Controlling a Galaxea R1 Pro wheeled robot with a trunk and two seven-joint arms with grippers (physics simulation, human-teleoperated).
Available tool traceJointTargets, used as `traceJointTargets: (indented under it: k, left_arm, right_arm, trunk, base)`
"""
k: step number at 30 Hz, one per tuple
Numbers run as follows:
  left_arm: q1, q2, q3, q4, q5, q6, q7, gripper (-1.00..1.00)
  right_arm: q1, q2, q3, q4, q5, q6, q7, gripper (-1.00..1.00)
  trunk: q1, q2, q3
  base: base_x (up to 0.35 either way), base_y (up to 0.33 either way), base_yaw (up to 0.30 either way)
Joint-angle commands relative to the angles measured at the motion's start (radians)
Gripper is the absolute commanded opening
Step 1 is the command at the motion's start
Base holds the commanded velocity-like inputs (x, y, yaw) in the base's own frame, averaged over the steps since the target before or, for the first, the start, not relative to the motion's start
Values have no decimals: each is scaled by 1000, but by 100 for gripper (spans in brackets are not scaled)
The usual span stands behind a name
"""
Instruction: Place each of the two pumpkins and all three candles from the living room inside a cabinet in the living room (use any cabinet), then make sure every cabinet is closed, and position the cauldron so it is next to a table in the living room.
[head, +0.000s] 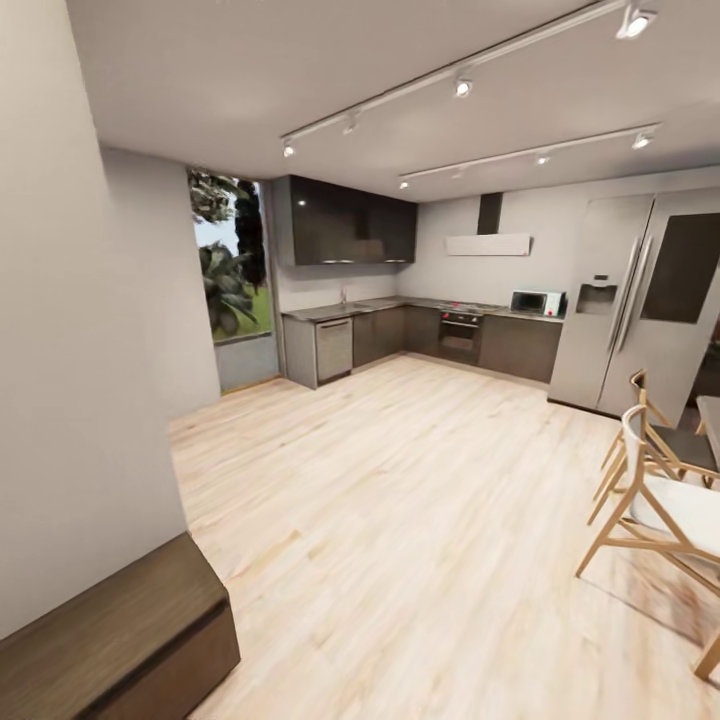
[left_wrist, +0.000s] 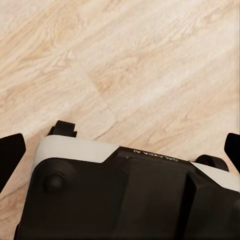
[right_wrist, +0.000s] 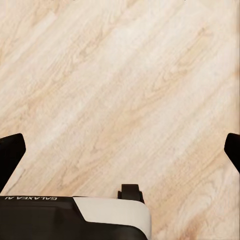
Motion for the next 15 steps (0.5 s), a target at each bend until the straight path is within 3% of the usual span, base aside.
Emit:
traceJointTargets:
  k: [1, 8, 15]
  left_arm:
    - [0, 0, 5, 3, 3, 6, 0, 100]
    - [0, 0, 5, 10, 2, 6, 0, 100]
    - [0, 0, 5, 10, 2, 6, 0, 100]
  right_arm:
    - [0, 0, 0, -1, 1, 3, 0, 100]
    - [0, 0, 0, -1, 1, 3, 0, 100]
    - [0, 0, 0, -1, 1, 3, 0, 100]
  trunk:
    - [0, -1, -2]
    - [0, -1, -1]
    - [0, -1, 1]
  base:
    - [37, -281, 124]
    - [-2, -292, 238]
    - [-116, -292, 263]
